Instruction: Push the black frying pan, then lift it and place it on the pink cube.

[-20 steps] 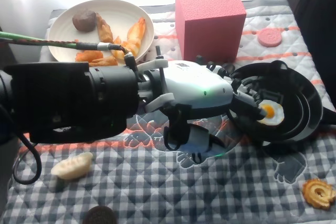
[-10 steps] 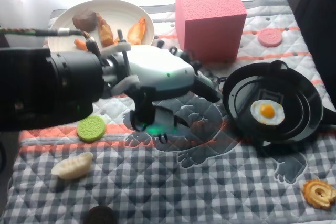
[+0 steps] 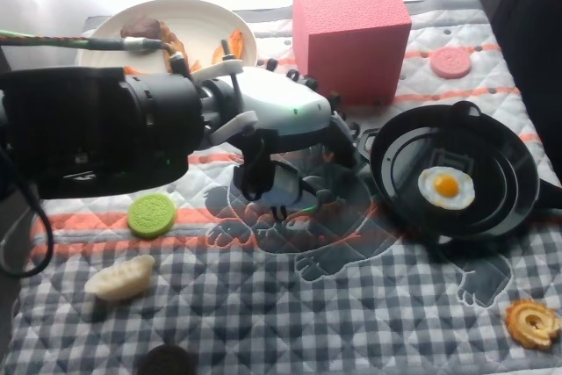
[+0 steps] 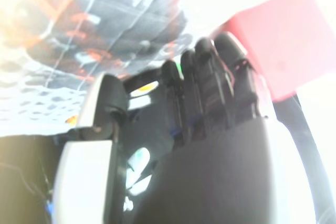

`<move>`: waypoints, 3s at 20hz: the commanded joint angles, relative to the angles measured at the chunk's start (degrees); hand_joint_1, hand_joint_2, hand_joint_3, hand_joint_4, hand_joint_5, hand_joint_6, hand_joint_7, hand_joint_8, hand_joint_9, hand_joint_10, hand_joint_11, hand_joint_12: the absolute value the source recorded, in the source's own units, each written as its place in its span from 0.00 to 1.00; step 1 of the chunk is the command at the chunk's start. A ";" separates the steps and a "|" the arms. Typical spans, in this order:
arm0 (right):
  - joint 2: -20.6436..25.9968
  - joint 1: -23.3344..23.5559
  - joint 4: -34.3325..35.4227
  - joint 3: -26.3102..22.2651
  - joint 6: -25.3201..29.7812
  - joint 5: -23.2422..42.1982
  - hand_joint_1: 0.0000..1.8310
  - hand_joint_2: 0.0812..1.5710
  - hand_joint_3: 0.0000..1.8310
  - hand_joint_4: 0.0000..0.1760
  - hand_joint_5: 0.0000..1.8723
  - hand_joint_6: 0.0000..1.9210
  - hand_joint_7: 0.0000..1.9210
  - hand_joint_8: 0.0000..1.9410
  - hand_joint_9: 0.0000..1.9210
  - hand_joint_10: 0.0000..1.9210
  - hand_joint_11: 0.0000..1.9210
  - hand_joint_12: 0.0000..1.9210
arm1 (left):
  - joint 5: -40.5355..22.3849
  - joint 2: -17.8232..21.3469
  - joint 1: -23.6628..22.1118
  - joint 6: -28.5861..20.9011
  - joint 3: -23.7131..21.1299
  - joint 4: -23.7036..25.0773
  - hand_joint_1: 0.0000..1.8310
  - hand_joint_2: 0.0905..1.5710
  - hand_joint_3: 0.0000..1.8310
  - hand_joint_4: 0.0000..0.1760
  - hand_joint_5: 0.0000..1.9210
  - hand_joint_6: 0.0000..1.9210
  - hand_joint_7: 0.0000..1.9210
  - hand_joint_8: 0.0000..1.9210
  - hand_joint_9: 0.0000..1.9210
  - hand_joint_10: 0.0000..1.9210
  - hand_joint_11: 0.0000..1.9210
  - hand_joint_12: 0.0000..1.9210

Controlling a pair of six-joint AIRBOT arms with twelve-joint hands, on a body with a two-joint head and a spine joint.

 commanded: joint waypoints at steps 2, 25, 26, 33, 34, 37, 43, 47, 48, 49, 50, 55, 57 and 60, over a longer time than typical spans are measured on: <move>0.21 0.20 0.09 0.38 0.10 7.09 0.13 0.78 0.00 0.00 0.00 0.00 0.00 0.00 0.00 0.00 0.00 0.29 | -3.28 -0.23 -0.12 -0.25 0.81 -0.28 0.52 0.76 0.00 0.00 0.32 0.02 0.26 0.00 0.25 0.02 0.00 0.60; 0.13 0.10 0.08 0.41 0.17 7.09 0.14 0.79 0.00 0.00 0.00 0.00 0.00 0.00 0.00 0.00 0.00 0.17 | -10.30 -1.79 1.25 -0.26 -1.81 -1.11 0.48 0.76 0.00 0.00 0.20 0.00 0.15 0.00 0.16 0.00 0.00 0.48; 0.13 0.10 0.08 0.41 0.17 7.09 0.14 0.79 0.00 0.00 0.00 0.00 0.00 0.00 0.00 0.00 0.00 0.14 | -10.59 -1.69 1.38 -0.26 -1.94 -1.20 0.47 0.77 0.00 0.00 0.20 0.00 0.15 0.00 0.16 0.00 0.00 0.46; 0.29 -0.58 -0.34 0.32 2.08 7.00 0.21 0.78 0.00 0.00 0.00 0.00 0.00 0.00 0.00 0.00 0.00 0.18 | -9.41 3.75 2.57 -0.27 -3.34 -4.95 0.42 0.82 0.01 0.00 0.25 0.01 0.21 0.00 0.19 0.01 0.00 0.50; 0.47 -0.69 -0.60 0.25 2.44 6.72 0.24 0.77 0.00 0.00 0.00 0.00 0.00 0.00 0.00 0.00 0.00 0.13 | -9.55 4.74 2.59 -0.27 -3.95 -5.00 0.41 0.81 0.01 0.00 0.26 0.01 0.22 0.00 0.21 0.01 0.00 0.54; 1.78 -2.33 -0.87 -0.35 2.48 6.18 0.27 0.75 0.00 0.00 0.00 0.00 0.00 0.00 0.00 0.00 0.00 0.04 | -11.53 8.21 2.49 -0.27 -5.50 -7.18 0.43 0.81 0.00 0.00 0.27 0.01 0.24 0.00 0.24 0.02 0.00 0.72; 4.37 -4.78 -3.14 -0.35 2.47 -0.43 0.35 0.72 0.00 0.00 0.00 0.00 0.00 0.00 0.00 0.00 0.00 0.00 | -15.42 14.83 0.38 -0.33 -7.88 -11.20 0.48 0.81 0.00 0.00 0.31 0.01 0.27 0.01 0.29 0.04 0.00 0.76; 4.35 -4.72 -4.37 1.28 2.13 -6.41 0.39 0.71 0.00 0.00 0.00 0.00 0.00 0.00 0.00 0.00 0.00 0.00 | -16.35 16.52 0.35 -0.36 -7.76 -14.17 0.44 0.84 0.00 0.00 0.30 0.01 0.26 0.00 0.25 0.02 0.00 0.70; 4.30 -4.69 -4.37 1.56 1.69 -7.58 0.39 0.71 0.00 0.00 0.00 0.00 0.00 0.00 0.00 0.00 0.00 0.00 | -16.91 16.80 0.36 -0.37 -7.76 -14.93 0.37 0.86 0.01 0.04 0.27 0.01 0.24 0.00 0.24 0.01 0.00 0.72; 3.85 -4.44 -4.36 2.44 1.30 -9.63 0.39 0.71 0.00 0.00 0.00 0.00 0.00 0.00 0.00 0.00 0.00 0.00 | -17.66 17.33 0.41 -0.38 -7.77 -16.16 0.32 0.88 0.01 0.04 0.26 0.01 0.23 0.00 0.24 0.01 0.00 0.75; 3.66 -4.19 -4.36 2.69 1.29 -10.17 0.39 0.71 0.00 0.00 0.00 0.00 0.00 0.00 0.00 0.00 0.00 0.00 | -17.70 17.42 0.47 -0.38 -7.77 -16.38 0.32 0.88 0.01 0.04 0.26 0.01 0.23 0.00 0.24 0.01 0.00 0.75; -0.24 3.22 -4.33 6.32 -3.59 -20.18 0.40 0.71 0.00 0.00 0.00 0.00 0.00 0.00 0.00 0.00 0.00 0.00 | -20.73 19.30 2.25 -0.44 -7.84 -21.10 0.38 0.87 0.00 0.12 0.26 0.00 0.21 0.00 0.22 0.00 0.00 0.73; -1.92 5.35 -4.20 7.87 -4.71 -23.20 0.38 0.71 0.00 0.00 0.00 0.00 0.00 0.00 0.00 0.00 0.00 0.00 | -21.11 20.22 2.59 -0.47 -8.07 -21.94 0.36 0.87 0.00 0.01 0.25 0.00 0.20 0.00 0.20 0.00 0.00 0.66; -4.15 7.75 -3.75 9.86 -6.09 -26.37 0.39 0.71 0.00 0.00 0.00 0.00 0.00 0.00 0.00 0.00 0.00 0.00 | -21.74 21.27 2.95 -0.51 -8.46 -22.99 0.45 0.83 0.00 0.00 0.27 0.01 0.23 0.01 0.25 0.02 0.00 0.75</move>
